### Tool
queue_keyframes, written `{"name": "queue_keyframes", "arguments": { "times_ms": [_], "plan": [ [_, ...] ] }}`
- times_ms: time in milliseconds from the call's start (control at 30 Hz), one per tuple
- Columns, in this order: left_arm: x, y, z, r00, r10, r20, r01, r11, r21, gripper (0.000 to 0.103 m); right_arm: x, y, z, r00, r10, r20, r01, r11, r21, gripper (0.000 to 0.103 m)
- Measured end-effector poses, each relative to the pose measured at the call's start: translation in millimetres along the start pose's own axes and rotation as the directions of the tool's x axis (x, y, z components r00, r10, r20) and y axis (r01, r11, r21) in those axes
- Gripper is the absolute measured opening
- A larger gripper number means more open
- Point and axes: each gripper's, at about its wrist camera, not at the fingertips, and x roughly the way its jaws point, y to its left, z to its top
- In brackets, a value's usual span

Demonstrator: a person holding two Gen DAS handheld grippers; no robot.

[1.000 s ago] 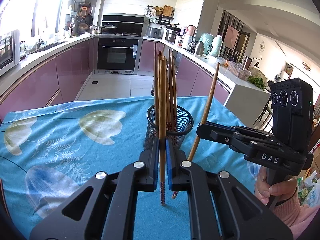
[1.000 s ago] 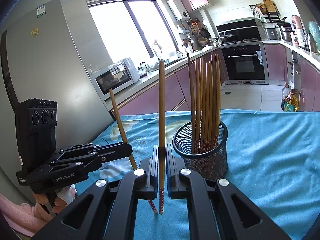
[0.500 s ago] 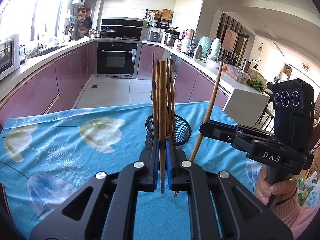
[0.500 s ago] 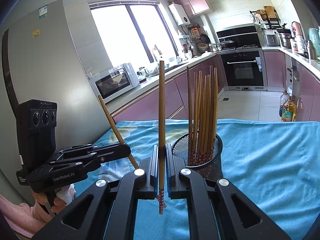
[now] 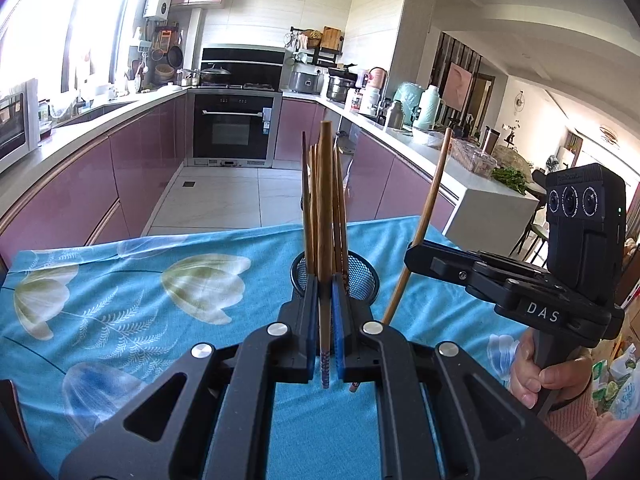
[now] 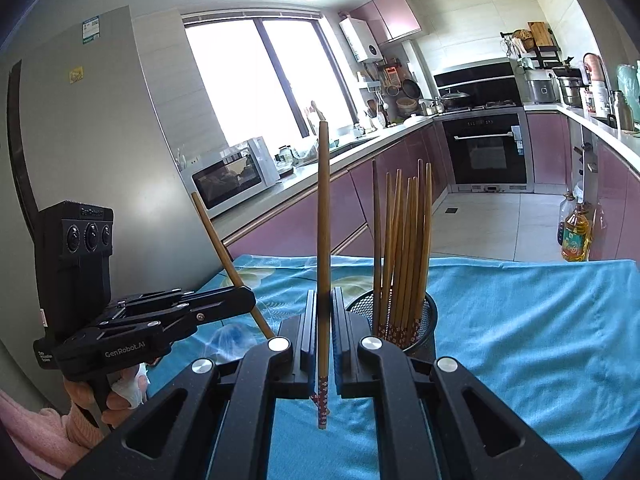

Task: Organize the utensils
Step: 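Raise the chopstick in the right tool over the cup rim while the left tool does likewise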

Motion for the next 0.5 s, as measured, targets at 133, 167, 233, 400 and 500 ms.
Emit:
{"name": "queue_keyframes", "arguments": {
  "times_ms": [133, 167, 233, 400, 500],
  "plan": [
    [-1.8, -1.9, 4.7, 1.000, 0.000, 0.009, 0.000, 1.000, 0.005, 0.007, -1.0, 0.5, 6.2, 1.000, 0.004, 0.009, -0.004, 1.000, -0.006, 0.006],
    [-2.6, -2.4, 5.8, 1.000, 0.001, 0.012, -0.001, 1.000, 0.007, 0.007, -0.8, 0.3, 7.9, 1.000, 0.005, 0.012, -0.005, 1.000, -0.007, 0.006],
    [-4.0, -3.5, 8.0, 1.000, 0.002, 0.016, -0.002, 1.000, 0.010, 0.007, -2.1, -0.7, 11.2, 1.000, 0.006, 0.020, -0.006, 1.000, -0.008, 0.006],
    [-8.2, -6.9, 15.9, 1.000, 0.002, 0.031, -0.003, 1.000, 0.017, 0.007, -4.4, -3.9, 18.9, 0.999, 0.013, 0.035, -0.013, 1.000, -0.007, 0.006],
    [-11.2, -9.4, 21.9, 0.999, 0.006, 0.042, -0.007, 1.000, 0.022, 0.007, -5.1, -6.1, 23.8, 0.999, 0.017, 0.044, -0.017, 1.000, -0.004, 0.006]
  ]
}}
